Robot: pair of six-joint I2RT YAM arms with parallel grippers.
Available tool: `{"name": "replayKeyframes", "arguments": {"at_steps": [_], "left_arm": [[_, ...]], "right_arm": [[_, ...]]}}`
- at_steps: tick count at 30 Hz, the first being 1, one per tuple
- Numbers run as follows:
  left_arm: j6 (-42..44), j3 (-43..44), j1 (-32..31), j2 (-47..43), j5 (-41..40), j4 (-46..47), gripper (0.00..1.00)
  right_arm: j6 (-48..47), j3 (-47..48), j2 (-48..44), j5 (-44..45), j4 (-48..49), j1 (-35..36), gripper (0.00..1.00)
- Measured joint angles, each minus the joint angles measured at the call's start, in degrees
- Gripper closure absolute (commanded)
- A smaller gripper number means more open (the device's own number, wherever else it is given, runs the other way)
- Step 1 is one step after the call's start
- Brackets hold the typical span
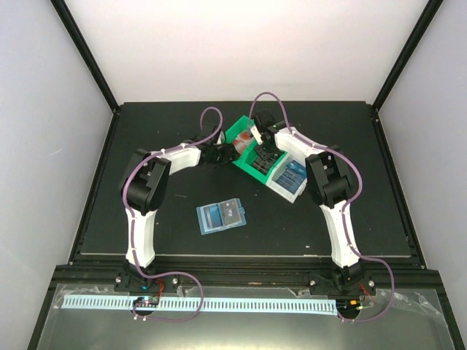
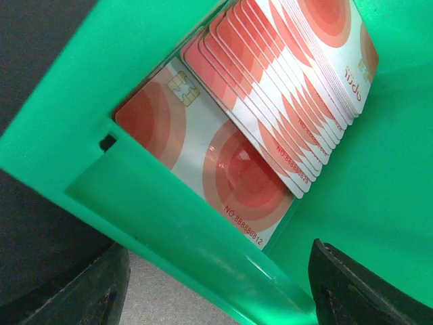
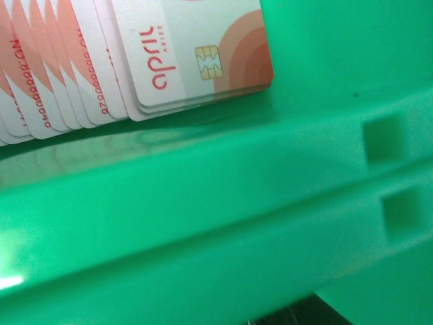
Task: Put the credit cards into the card holder
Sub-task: Pick up the credit card from the storage box.
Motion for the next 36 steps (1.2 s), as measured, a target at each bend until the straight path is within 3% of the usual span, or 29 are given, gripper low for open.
{"name": "replayKeyframes", "arguments": {"at_steps": [11, 14, 20, 36], "left_arm": [[0.24, 0.00, -0.04, 0.09, 0.07, 0.37, 0.29], [0.31, 0.00, -0.04, 0.09, 0.07, 0.33, 0.29], [0.52, 0.00, -0.04, 0.09, 0.07, 0.31, 0.30], [0.61, 0.00, -0.04, 0.11, 0.39, 0.35, 0.34]], "right_arm": [[0.00, -1.77, -2.21, 6.14, 3.52, -0.92, 0.75], [0.00, -1.84, -2.45, 6.58, 3.56, -0.76, 0.71], [-0.52, -1.84, -2.49, 2.60, 2.54, -0.90, 0.61], [-1.07, -0.13, -0.83, -1.95, -0.98, -0.92, 0.55]]}}
